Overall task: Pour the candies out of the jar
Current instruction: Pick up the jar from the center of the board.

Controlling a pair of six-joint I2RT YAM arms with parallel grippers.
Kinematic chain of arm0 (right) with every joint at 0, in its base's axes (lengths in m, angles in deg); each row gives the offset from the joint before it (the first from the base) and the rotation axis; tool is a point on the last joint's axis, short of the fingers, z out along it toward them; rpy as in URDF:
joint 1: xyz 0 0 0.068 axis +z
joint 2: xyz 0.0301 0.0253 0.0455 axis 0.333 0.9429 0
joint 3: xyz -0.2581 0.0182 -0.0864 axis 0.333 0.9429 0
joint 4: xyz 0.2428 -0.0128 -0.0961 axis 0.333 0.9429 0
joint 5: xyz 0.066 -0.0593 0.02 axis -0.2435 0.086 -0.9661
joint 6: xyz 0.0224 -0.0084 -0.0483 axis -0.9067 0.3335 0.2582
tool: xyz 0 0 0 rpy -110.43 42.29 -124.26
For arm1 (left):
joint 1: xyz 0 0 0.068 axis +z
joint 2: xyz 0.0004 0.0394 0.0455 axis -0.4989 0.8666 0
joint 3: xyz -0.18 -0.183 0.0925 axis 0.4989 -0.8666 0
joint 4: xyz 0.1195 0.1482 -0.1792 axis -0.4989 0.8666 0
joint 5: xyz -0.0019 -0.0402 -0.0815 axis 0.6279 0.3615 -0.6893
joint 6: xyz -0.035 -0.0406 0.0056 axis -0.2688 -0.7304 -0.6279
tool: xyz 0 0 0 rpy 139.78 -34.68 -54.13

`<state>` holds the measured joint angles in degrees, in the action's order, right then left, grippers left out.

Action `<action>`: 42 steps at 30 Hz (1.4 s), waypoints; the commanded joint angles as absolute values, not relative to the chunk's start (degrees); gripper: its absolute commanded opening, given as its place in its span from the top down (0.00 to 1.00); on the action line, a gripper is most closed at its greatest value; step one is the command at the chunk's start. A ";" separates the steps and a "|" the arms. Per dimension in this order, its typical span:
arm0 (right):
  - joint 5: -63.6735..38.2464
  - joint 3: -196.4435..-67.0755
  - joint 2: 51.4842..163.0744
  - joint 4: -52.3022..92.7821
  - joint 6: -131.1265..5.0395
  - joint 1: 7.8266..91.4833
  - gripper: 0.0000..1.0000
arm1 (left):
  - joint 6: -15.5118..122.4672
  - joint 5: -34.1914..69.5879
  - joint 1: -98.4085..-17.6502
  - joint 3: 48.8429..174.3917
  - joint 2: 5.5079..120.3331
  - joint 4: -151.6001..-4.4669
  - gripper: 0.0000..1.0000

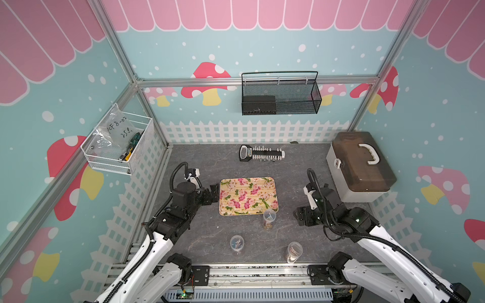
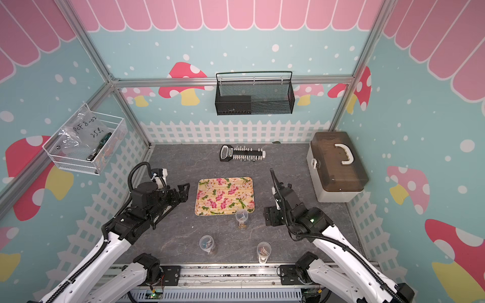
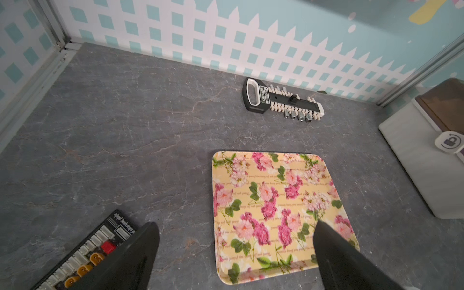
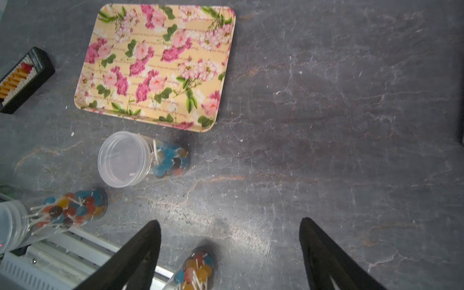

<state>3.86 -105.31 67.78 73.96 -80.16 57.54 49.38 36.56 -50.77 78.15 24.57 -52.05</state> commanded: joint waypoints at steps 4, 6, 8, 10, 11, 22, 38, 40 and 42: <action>0.07 -107.21 72.30 81.92 -86.09 63.47 0.16 | 46.68 38.09 -51.46 77.14 24.99 -52.77 0.01; 0.46 -108.20 73.69 83.47 -87.38 66.86 0.16 | 46.45 37.31 -51.46 77.41 25.83 -52.78 0.01; 1.03 -108.78 74.86 84.84 -89.11 70.39 0.16 | 45.92 36.48 -51.54 77.54 26.72 -53.10 0.01; 1.17 -108.81 75.68 86.18 -90.47 73.16 0.16 | 45.60 36.29 -51.61 77.54 27.34 -53.47 0.01; 1.26 -108.58 76.01 86.99 -91.06 74.31 0.16 | 45.56 36.26 -51.72 77.45 27.60 -53.84 0.01; 2.22 -108.86 77.42 90.15 -94.79 81.68 0.16 | 45.06 35.83 -51.71 77.68 27.52 -55.01 0.01; 1.63 -103.71 78.83 85.94 -99.61 88.70 0.21 | 43.01 35.60 -51.84 75.00 25.31 -56.11 0.01; 2.30 -103.71 79.12 85.60 -99.65 88.86 0.25 | 43.01 35.60 -51.85 74.90 25.20 -56.17 0.01; 2.60 -103.70 79.32 85.42 -99.79 88.81 0.32 | 43.01 35.34 -51.82 74.91 25.11 -56.18 0.01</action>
